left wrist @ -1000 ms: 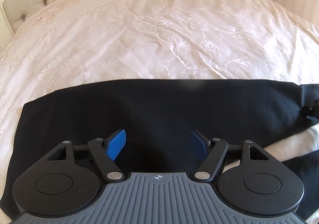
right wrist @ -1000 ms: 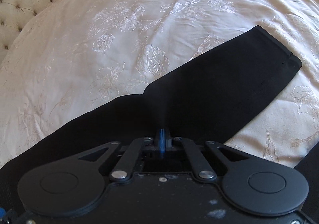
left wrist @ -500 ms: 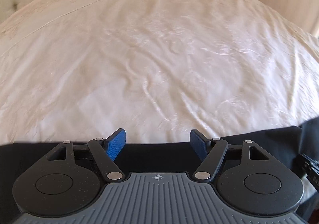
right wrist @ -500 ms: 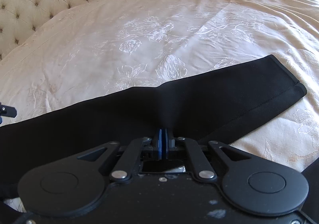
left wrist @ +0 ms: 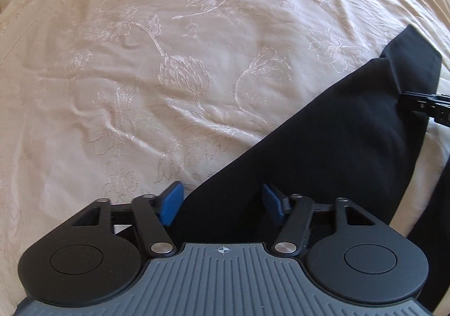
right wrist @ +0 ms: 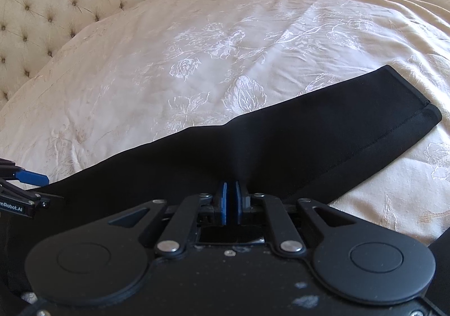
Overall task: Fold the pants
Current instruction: 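Grasp the hem of one trouser leg with the right gripper while the left gripper grasps the other hem, then lift both hems and carry them toward the waistband, folding the legs over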
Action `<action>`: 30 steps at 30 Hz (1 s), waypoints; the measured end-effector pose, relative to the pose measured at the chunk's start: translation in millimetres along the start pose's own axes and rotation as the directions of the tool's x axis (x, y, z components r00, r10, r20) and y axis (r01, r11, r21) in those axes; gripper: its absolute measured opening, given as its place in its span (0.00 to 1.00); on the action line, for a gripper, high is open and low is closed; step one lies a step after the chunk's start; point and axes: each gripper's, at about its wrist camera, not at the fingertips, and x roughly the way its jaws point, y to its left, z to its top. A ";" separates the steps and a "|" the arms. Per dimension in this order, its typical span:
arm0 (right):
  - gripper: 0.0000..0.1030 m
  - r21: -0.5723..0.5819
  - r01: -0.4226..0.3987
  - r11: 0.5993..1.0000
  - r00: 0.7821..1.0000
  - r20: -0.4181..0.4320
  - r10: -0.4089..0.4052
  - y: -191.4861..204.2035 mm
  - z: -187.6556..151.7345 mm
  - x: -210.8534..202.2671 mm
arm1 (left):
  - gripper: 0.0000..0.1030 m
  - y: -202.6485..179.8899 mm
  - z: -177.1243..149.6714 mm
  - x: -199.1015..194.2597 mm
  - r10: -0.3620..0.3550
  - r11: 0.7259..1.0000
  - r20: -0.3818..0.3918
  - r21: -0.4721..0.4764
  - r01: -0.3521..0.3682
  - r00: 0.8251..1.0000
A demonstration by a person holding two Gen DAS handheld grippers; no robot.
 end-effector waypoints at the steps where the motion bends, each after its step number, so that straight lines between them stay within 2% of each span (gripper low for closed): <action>1: 0.10 -0.002 -0.001 1.000 1.000 0.004 0.001 0.2 0.0 -0.1 | 0.21 -3.0 -1.2 -1.5 -0.002 1.000 0.009 0.001 0.002 1.000; 2: 0.10 -0.001 -0.003 1.000 1.000 0.009 0.003 0.5 -1.4 -2.1 | 0.13 -7.2 -2.7 -4.0 0.013 1.000 0.022 0.011 -0.014 1.000; 3: 0.10 0.004 -0.007 1.000 1.000 0.012 0.007 -0.2 -1.6 -3.0 | 0.12 -13.6 -4.7 -7.1 0.040 0.999 0.043 0.033 -0.041 0.998; 4: 0.10 0.012 -0.012 1.000 1.000 0.016 0.012 -1.1 -2.2 -4.6 | 0.05 -21.6 -9.0 -12.5 0.069 0.996 0.064 0.060 -0.072 0.996; 8: 0.12 0.061 -0.038 0.997 0.998 0.050 0.035 -8.7 -1.3 -13.2 | 0.04 -47.8 -29.1 -35.4 0.146 0.985 0.127 0.068 -0.156 0.981; 14: 0.26 0.172 -0.048 0.984 0.985 0.171 0.019 -28.2 5.5 -36.5 | 0.04 -80.9 -66.0 -62.3 0.175 0.980 0.183 0.066 -0.190 0.967; 16: 0.34 0.203 -0.051 0.978 0.980 0.201 0.009 -33.1 7.7 -44.1 | 0.04 -91.2 -78.4 -68.6 0.176 0.979 0.201 0.069 -0.193 0.964; 19: 0.40 0.249 -0.034 0.968 0.971 0.239 -0.028 -38.2 9.6 -55.2 | 0.04 -101.8 -92.1 -71.9 0.180 0.979 0.222 0.057 -0.197 0.958; 23: 0.42 0.341 -0.015 0.940 0.979 0.196 -0.056 -45.4 15.1 -62.6 | 0.04 -111.8 -106.2 -71.3 0.179 0.981 0.234 0.024 -0.190 0.956; 26: 0.44 0.357 0.027 0.934 0.984 0.156 -0.088 -45.9 18.7 -66.4 | 0.04 -117.3 -116.1 -72.3 0.174 0.984 0.243 0.006 -0.181 0.954; 30: 0.44 0.404 0.042 0.914 0.985 0.134 -0.104 -47.6 24.8 -74.6 | 0.04 -128.0 -126.4 -75.3 0.174 0.983 0.257 0.010 -0.183 0.951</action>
